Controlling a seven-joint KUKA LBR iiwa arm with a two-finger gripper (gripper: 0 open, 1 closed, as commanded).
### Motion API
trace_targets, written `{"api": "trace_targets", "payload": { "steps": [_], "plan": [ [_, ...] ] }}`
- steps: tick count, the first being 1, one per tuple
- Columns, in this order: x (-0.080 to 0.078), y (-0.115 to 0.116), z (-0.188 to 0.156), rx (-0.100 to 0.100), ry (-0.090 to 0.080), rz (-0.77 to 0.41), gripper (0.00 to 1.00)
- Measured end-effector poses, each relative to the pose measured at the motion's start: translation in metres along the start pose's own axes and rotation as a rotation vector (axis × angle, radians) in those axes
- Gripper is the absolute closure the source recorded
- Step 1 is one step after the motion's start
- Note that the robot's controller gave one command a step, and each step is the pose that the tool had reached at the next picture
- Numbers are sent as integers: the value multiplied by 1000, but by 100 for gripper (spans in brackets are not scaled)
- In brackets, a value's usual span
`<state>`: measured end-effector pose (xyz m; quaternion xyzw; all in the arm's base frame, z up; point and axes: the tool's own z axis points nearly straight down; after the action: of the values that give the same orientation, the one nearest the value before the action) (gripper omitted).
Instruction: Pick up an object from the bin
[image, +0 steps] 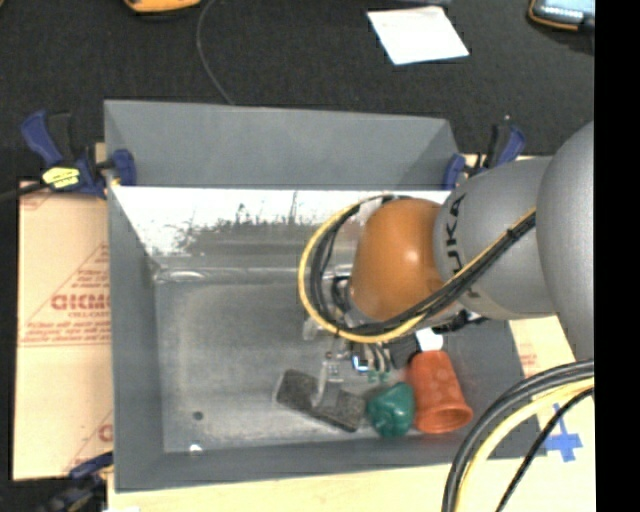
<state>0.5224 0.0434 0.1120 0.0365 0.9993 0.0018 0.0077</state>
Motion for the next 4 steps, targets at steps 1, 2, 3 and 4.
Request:
{"api": "trace_targets", "payload": {
  "steps": [1, 2, 3, 4],
  "plan": [
    [20, -1, 12, 0, 10, 35, 0],
    [30, 7, 42, -1, -1, 240, 0],
    [27, -18, 41, 0, 6, 48, 100],
    [27, -18, 41, -1, 6, 48, 100]
  ]
}}
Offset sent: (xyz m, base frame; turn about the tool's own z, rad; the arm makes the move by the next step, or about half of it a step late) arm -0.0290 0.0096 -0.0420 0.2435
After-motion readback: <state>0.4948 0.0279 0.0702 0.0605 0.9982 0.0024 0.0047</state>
